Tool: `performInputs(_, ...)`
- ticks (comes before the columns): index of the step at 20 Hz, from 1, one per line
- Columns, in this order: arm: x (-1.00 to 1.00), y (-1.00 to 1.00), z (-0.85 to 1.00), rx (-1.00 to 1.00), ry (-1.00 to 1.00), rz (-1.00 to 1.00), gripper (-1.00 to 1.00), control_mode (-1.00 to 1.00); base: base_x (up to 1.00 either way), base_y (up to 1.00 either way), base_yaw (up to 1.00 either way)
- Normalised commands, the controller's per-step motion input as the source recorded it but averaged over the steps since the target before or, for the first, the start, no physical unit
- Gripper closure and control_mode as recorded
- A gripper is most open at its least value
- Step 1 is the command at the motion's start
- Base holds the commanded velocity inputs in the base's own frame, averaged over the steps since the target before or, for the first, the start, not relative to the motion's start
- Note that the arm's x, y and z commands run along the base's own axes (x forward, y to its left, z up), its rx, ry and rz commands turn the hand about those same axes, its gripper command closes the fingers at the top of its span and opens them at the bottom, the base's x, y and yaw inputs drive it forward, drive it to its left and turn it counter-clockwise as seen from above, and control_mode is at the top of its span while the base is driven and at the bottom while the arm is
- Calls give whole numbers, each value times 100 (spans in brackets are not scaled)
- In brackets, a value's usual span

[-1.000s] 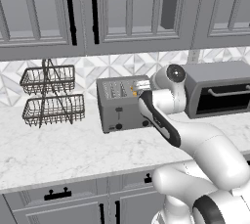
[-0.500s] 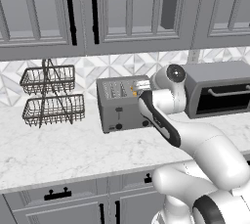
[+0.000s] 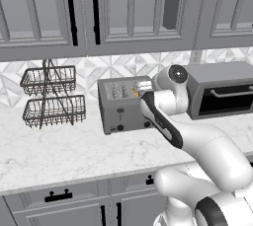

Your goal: Start the toaster. Once the lever pops up, take the bread to the plate on the dining counter.

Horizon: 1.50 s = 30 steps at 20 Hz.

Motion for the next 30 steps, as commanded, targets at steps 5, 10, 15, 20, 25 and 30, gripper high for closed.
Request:
performInputs(5, 0, 0, 0, 0, 0, 0, -100, -100, 0, 0, 0)
performInputs(10, 0, 0, 0, 0, 0, 0, -100, -100, 0, 0, 0)
performInputs(15, 0, 0, 0, 0, 0, 0, -100, -100, 0, 0, 0)
performInputs(20, 0, 0, 0, 0, 0, 0, -100, -100, 0, 0, 0)
performInputs(25, 0, 0, 0, 0, 0, 0, -100, -100, 0, 0, 0)
performInputs(30, 0, 0, 0, 0, 0, 0, -100, -100, 0, 0, 0)
